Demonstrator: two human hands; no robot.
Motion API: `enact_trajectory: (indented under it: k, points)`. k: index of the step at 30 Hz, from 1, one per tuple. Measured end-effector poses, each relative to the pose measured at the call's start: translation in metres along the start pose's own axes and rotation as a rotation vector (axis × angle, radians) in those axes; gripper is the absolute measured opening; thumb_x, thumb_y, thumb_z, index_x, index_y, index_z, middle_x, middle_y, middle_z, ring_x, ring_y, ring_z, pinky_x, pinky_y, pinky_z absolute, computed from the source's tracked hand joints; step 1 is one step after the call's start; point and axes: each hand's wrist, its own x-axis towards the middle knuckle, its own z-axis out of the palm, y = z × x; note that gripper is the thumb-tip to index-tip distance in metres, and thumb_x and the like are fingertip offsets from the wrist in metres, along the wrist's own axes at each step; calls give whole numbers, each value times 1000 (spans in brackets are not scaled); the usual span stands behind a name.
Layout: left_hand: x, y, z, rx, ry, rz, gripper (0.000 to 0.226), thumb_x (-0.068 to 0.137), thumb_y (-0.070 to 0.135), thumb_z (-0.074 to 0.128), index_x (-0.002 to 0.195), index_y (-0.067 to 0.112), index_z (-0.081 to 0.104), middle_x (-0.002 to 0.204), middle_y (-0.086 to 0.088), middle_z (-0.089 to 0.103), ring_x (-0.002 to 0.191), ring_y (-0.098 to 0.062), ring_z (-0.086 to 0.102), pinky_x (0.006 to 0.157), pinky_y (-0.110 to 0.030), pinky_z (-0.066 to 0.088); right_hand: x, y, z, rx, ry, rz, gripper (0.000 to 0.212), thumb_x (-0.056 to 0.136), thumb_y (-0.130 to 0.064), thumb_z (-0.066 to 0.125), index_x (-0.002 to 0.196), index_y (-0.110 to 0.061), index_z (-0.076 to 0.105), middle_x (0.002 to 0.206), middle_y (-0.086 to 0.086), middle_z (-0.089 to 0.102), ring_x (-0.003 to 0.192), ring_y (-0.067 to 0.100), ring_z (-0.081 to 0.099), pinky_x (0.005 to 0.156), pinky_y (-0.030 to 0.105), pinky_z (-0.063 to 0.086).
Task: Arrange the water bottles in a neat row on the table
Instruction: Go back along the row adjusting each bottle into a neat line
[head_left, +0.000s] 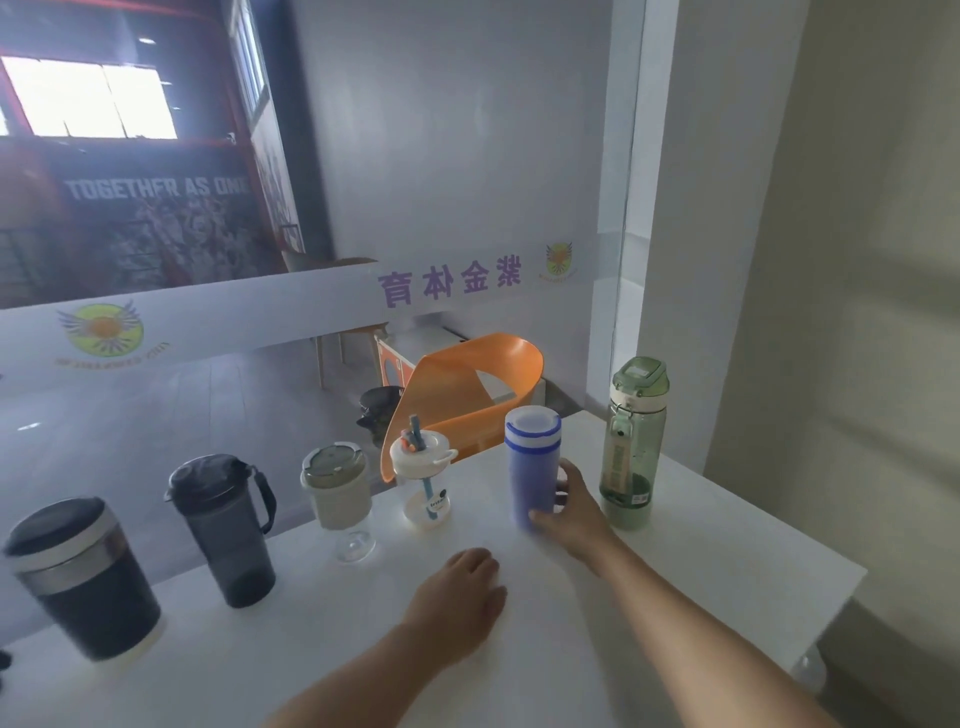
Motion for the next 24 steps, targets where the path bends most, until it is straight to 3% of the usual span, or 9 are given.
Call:
enact_trajectory:
  k: [2,4,6,7,9,12,16,20,24]
  points:
    - [-5,-10,3,-5,34,32,63,93,52,20,134,17,53,145,-3,47,134,-24,43,104,-34,44,2,5,7,-74,59,-6,99,76,-26,82,155,-20,22,129,9,51,119,21,53,86,27,44]
    - [-5,-17,8,-7,78,57,55,96,49,27,131,17,56,140,-4,52,131,-26,48,102,-37,48,4,9,12,-99,93,-8,114,68,-44,86,157,-24,17,142,8,41,134,24,43,102,38,43]
    - [-6,-19,11,-27,108,68,49,97,46,33,129,18,58,137,-4,54,128,-25,50,102,-34,47,7,10,14,-60,48,-43,122,67,-44,87,159,-25,9,157,3,29,146,23,29,113,42,34]
    - [-6,-20,12,-40,131,78,46,97,44,35,127,18,59,136,-4,56,126,-24,51,103,-32,46,9,12,16,-20,10,-68,119,71,-37,88,158,-24,8,157,1,29,145,21,31,112,39,35]
    - [-6,-20,14,-75,173,90,39,97,39,40,123,19,61,132,-3,58,123,-22,52,103,-27,43,12,13,19,13,-23,-102,104,75,-24,86,154,-24,18,146,0,43,126,15,52,96,28,45]
    - [-6,-22,15,-107,194,86,38,98,37,39,122,18,62,133,-1,57,125,-20,50,106,-25,39,14,14,27,-63,57,-127,80,68,-29,89,132,-25,41,123,-7,57,101,6,60,80,21,48]
    - [-5,-23,17,-139,173,80,43,98,40,35,125,17,60,136,-2,54,129,-19,45,110,-25,35,15,16,33,-56,119,-155,78,53,-41,91,119,-27,51,113,-9,63,100,7,65,82,30,57]
    - [-3,-34,15,-117,134,106,43,99,41,35,129,20,57,139,-2,51,132,-19,44,111,-23,33,12,16,35,-91,113,-145,65,65,-24,88,116,-25,48,110,-9,62,99,12,64,72,16,47]
    - [-4,-47,12,-85,156,51,44,97,51,35,131,32,54,143,4,48,135,-15,40,111,-28,36,24,13,40,-139,155,-114,59,69,-28,86,113,-27,47,110,-6,61,101,19,62,76,27,42]
